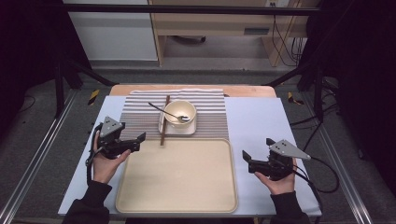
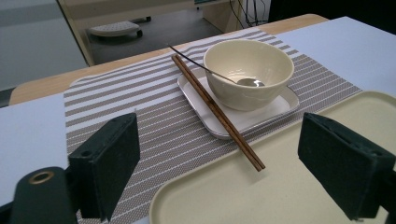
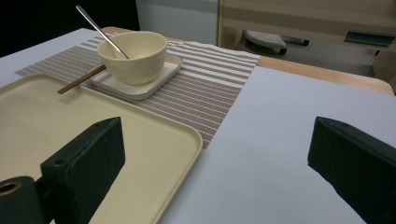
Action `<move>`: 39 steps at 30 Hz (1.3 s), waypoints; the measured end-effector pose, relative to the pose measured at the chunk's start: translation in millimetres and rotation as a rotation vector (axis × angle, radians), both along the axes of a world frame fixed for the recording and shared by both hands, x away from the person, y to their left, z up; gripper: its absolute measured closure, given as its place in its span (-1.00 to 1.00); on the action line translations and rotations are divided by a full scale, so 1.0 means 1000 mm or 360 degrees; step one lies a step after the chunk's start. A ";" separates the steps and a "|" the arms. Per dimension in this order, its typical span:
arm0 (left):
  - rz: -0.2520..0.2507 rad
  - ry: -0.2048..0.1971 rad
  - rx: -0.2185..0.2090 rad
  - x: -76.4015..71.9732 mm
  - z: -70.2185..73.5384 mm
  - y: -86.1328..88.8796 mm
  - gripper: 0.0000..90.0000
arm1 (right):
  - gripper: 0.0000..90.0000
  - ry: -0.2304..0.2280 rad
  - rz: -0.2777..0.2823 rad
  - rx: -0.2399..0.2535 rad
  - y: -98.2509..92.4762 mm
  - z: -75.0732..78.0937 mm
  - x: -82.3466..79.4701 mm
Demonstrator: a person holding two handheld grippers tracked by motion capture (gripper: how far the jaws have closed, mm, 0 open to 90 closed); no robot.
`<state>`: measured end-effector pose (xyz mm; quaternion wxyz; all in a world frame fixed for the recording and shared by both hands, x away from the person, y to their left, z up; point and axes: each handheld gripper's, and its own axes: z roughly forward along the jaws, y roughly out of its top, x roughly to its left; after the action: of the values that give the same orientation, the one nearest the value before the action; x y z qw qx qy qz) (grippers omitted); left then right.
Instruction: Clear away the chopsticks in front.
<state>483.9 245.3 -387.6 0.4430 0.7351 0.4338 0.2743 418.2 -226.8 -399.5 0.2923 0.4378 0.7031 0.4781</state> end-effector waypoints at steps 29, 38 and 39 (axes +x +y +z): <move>0.0016 0.0208 0.0245 0.079 -0.052 -0.053 0.07 | -0.87 0.0023 0.0011 -0.0002 0.006 -0.001 0.001; 0.0004 0.0264 0.0220 0.091 -0.060 -0.057 0.38 | -0.85 0.0031 0.0026 0.0001 0.006 -0.002 0.002; -0.0006 0.0276 0.0230 0.092 -0.061 -0.058 0.44 | -0.85 0.0031 0.0027 0.0000 0.006 -0.002 0.002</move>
<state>575.6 187.4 -448.6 0.3503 0.7868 0.4483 0.2393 419.8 -220.8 -401.3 0.2814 0.4364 0.7096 0.4764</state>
